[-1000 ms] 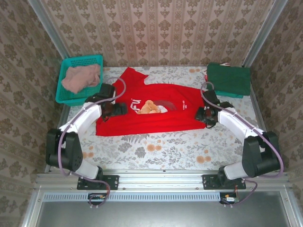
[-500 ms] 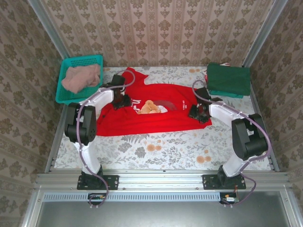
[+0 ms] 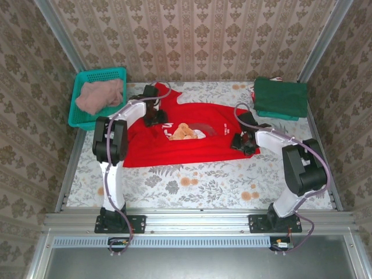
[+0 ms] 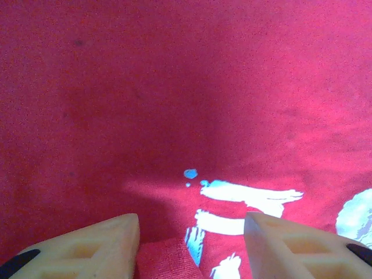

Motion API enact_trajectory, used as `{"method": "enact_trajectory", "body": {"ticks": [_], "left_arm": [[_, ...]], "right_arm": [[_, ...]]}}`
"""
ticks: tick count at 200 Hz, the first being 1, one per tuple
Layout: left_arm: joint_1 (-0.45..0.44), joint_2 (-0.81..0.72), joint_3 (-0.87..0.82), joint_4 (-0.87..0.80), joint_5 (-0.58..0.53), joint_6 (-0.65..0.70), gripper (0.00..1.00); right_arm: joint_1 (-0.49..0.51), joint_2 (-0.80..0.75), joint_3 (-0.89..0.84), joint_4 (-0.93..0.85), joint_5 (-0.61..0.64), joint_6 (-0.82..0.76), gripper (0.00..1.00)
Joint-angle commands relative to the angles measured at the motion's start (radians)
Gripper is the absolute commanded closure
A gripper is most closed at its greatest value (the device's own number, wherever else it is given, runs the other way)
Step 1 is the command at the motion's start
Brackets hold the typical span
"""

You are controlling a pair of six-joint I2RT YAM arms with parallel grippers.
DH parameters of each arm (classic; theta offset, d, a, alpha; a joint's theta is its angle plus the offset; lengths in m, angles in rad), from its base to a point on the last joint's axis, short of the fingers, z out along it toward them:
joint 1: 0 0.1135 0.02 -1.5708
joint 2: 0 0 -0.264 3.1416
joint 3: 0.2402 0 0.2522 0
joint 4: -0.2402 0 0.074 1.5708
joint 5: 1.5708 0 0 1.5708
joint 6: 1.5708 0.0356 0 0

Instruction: Fold and stack the t-shirts

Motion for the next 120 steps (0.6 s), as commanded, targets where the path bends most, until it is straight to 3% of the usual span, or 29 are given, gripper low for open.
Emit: {"method": "enact_trajectory", "body": {"ticks": [1, 10, 28, 49, 54, 70, 77, 93, 120], "left_arm": [[-0.016, -0.088, 0.036, -0.027, -0.022, 0.021, 0.38], [-0.022, -0.15, -0.002, -0.02, -0.065, 0.029, 0.21], [-0.026, -0.296, -0.106, -0.015, -0.135, 0.035, 0.03], [-0.054, -0.469, -0.29, 0.038, -0.18, 0.018, 0.0], [-0.068, -0.494, -0.328, 0.05, -0.183, 0.012, 0.04], [-0.113, -0.532, -0.416, 0.071, -0.17, -0.035, 0.34], [-0.121, -0.527, -0.439, 0.082, -0.151, -0.06, 0.43], [-0.123, -0.492, -0.472, 0.122, -0.11, -0.101, 0.49], [-0.12, -0.391, -0.417, 0.101, -0.125, -0.12, 0.47]], "right_arm": [[0.003, -0.032, -0.035, -0.01, 0.017, -0.012, 0.56], [0.003, -0.021, -0.041, -0.004, 0.019, -0.006, 0.56], [0.003, -0.002, -0.044, 0.007, 0.017, -0.004, 0.56], [0.003, 0.01, -0.044, 0.025, 0.002, -0.004, 0.56], [0.003, 0.013, -0.044, 0.025, 0.001, -0.004, 0.56], [0.002, 0.018, -0.045, 0.028, 0.008, -0.003, 0.56], [0.002, 0.022, -0.043, 0.029, 0.008, -0.005, 0.56], [0.002, 0.029, -0.041, 0.036, 0.001, -0.004, 0.56], [0.002, 0.034, -0.042, 0.04, -0.007, -0.005, 0.56]]}}
